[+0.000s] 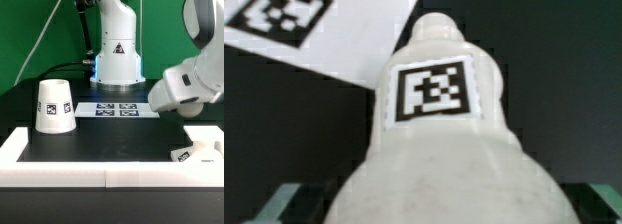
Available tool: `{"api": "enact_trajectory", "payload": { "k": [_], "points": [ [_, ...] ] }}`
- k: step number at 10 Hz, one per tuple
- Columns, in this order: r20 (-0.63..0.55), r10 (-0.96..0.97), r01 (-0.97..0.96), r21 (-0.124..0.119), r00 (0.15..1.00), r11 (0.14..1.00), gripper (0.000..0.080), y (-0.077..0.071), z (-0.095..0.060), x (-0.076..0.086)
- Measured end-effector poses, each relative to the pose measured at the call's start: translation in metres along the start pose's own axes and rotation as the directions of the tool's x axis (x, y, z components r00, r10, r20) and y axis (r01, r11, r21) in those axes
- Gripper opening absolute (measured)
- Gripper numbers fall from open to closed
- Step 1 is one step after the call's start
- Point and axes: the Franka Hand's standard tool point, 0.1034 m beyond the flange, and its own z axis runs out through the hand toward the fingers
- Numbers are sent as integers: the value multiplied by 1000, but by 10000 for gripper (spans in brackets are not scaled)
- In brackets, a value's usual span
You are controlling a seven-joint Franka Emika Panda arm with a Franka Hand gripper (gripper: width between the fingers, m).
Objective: Assemble lamp
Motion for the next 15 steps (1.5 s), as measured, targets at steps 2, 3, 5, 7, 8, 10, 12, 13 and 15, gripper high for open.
{"api": "enact_trajectory", "payload": {
  "k": [2,3,5,7,8,10,12,13,15],
  "points": [
    [-9,-13,13,18,1000,1000,576,9,-29,-7],
    [-29,-5,6,21,1000,1000,576,13,-35,-10],
    [-36,-8,9,18,999,1000,576,11,-30,-5],
    [-188,6,-4,6,982,1000,576,18,-57,-11],
    [-248,14,-13,6,969,1000,576,24,-69,-16],
    [-410,20,-27,-12,912,1000,576,29,-82,-6],
    [-528,20,-41,-28,849,999,576,32,-80,-7],
    [-597,17,-47,-36,802,998,576,35,-85,-2],
    [-654,9,-44,-37,756,998,576,40,-109,-8]
  ]
}}
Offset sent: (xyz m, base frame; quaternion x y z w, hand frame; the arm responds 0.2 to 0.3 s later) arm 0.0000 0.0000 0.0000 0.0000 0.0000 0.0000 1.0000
